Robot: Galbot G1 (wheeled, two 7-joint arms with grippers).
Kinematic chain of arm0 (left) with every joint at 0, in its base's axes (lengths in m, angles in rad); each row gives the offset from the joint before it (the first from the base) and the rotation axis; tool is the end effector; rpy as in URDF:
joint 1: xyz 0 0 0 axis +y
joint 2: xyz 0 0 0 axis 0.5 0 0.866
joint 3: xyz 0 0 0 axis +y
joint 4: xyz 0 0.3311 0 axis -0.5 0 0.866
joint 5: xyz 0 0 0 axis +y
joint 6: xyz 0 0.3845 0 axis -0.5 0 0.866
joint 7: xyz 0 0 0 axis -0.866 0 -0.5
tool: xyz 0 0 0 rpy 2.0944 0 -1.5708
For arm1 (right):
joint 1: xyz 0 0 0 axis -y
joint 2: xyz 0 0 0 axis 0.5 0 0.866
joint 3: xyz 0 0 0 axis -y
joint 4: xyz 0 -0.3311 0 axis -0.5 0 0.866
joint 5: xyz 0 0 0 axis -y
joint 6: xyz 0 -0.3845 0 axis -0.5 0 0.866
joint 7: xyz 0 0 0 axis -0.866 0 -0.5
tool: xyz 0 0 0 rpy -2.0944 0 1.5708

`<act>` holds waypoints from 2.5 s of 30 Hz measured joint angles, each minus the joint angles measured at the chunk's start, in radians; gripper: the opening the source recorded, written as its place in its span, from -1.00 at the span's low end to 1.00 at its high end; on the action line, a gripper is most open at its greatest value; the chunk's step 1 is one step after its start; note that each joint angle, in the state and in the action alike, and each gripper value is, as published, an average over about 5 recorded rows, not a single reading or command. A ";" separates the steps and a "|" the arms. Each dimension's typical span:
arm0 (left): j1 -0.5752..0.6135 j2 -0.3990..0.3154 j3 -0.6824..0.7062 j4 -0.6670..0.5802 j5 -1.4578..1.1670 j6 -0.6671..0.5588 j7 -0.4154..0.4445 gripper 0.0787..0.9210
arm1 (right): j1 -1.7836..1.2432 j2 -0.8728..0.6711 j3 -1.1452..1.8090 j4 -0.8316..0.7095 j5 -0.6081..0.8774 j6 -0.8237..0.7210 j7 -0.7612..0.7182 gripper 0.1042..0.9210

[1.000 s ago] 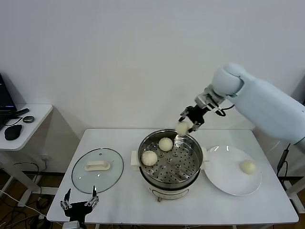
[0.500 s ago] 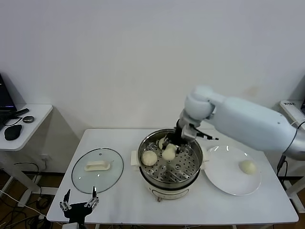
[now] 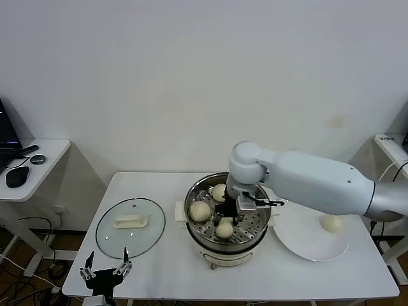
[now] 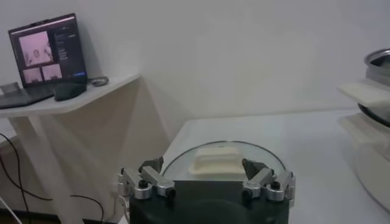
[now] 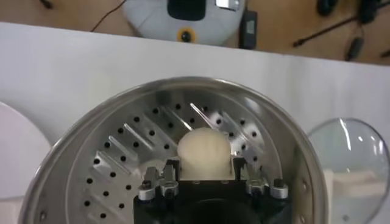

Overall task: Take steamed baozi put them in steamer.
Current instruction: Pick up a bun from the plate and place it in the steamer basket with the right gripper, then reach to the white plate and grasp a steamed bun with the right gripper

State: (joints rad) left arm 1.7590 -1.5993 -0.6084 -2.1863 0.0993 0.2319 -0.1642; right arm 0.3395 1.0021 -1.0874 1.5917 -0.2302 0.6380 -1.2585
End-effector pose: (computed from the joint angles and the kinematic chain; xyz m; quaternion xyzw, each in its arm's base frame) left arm 0.1651 0.0235 -0.2875 0.1274 -0.9761 -0.0728 0.1602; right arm 0.4681 0.1497 -0.1029 -0.7152 0.0195 -0.6923 0.0936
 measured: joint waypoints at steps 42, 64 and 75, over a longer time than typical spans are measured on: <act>-0.042 0.016 -0.012 0.039 -0.017 0.021 0.031 0.77 | -0.014 -0.302 0.297 -0.350 0.302 -0.635 0.033 0.76; -0.032 0.029 -0.033 0.061 -0.033 0.025 0.035 0.77 | -0.324 -0.302 0.503 -0.634 0.033 -0.672 -0.031 0.76; -0.036 0.028 -0.026 0.071 -0.039 0.027 0.036 0.77 | -0.401 -0.280 0.590 -0.737 -0.089 -0.563 -0.025 0.76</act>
State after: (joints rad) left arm 1.7233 -1.5715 -0.6346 -2.1154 0.0604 0.2585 -0.1279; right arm -0.0616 0.7220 -0.4975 0.8543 -0.3193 0.0754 -1.2834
